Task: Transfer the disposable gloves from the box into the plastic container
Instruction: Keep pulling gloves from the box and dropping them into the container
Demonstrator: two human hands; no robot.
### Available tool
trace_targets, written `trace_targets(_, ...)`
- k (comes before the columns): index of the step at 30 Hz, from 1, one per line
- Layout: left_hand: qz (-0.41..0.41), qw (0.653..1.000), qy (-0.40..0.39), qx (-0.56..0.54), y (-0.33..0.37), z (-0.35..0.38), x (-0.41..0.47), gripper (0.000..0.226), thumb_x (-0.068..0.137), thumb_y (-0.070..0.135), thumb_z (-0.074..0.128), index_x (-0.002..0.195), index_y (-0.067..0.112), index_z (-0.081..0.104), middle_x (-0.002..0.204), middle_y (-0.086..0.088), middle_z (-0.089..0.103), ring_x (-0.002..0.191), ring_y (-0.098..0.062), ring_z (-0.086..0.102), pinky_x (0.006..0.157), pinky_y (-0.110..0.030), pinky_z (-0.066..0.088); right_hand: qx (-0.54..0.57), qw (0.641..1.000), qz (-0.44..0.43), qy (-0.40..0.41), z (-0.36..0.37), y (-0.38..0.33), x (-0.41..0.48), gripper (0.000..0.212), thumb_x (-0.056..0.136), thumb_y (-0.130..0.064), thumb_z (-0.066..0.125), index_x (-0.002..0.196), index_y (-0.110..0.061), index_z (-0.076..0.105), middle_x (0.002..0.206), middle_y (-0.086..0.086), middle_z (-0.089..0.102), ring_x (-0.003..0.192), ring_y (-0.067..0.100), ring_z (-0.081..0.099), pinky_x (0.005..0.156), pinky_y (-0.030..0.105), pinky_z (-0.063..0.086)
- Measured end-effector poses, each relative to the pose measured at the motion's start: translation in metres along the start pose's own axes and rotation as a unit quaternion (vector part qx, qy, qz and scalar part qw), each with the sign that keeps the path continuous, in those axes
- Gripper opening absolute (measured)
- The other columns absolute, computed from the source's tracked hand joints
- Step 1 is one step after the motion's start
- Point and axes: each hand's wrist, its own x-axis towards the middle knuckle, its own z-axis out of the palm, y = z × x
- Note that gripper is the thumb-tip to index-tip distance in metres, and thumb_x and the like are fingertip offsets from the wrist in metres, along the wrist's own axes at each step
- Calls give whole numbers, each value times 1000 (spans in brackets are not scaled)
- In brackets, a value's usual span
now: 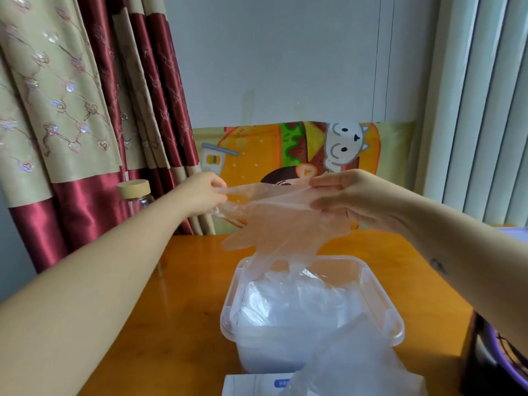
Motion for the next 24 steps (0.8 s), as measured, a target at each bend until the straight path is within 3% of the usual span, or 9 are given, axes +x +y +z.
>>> trace_targets(3,86,956,270,70,7,11,-7,45,92,12,58,134,20,48,135,-5,43,114,-26,52,92,-38,48,16,998,47,26,0,14,2,66,75,3,71,136,0,45,135,11,52,94,18,63,85,30,53)
trace_targets(5,238,905,349,58,17,20,-20,37,89,5,57,125,16,56,129,-6,48,116,-23,49,102,-37,43,-24,996,76,27,1,30,1,68,75,2,72,137,0,43,136,13,51,92,18,64,83,30,53)
trace_targets(6,315,887,330,65,21,27,-27,34,88,2,56,119,15,60,124,-5,52,114,-19,50,101,-32,42,-56,994,89,24,2,40,1,68,76,2,73,137,-1,43,134,13,54,87,17,66,78,27,54)
trace_targets(8,407,895,160,84,27,49,-40,31,91,8,55,119,19,62,121,0,56,110,-13,53,96,-26,43,-164,982,96,5,5,57,-3,66,76,-2,74,136,-4,46,120,11,64,76,14,71,69,20,55)
trace_targets(10,348,926,-69,126,26,74,-49,39,94,28,56,133,29,53,131,5,51,120,-11,49,102,-32,41,-315,945,79,-36,8,69,-8,65,76,-11,76,135,-7,49,109,6,70,70,8,70,71,17,52)
trace_targets(12,251,931,-201,174,18,94,-51,57,91,43,58,144,34,38,144,6,42,130,-14,42,106,-35,38,-445,890,66,-73,12,77,-10,69,77,-20,76,138,-9,46,116,2,67,89,9,67,84,21,49)
trace_targets(14,199,924,-256,203,12,107,-52,66,89,51,58,147,34,32,150,8,36,132,-15,40,105,-32,37,-528,842,69,-88,17,82,-13,74,79,-23,74,143,-11,38,124,2,63,109,17,58,92,25,45)
trace_targets(19,155,920,-313,178,13,122,-55,64,89,53,58,145,34,35,140,8,48,118,-14,51,93,-26,43,-544,826,87,-115,22,89,-12,73,85,-21,69,146,-11,30,104,0,71,82,10,60,77,21,50)
trace_targets(24,122,892,-364,239,9,134,-54,66,93,47,53,150,30,24,140,5,50,123,-19,49,96,-28,40,-607,774,113,-142,27,94,-2,64,85,-23,69,140,-10,40,116,2,66,98,17,64,85,25,53)
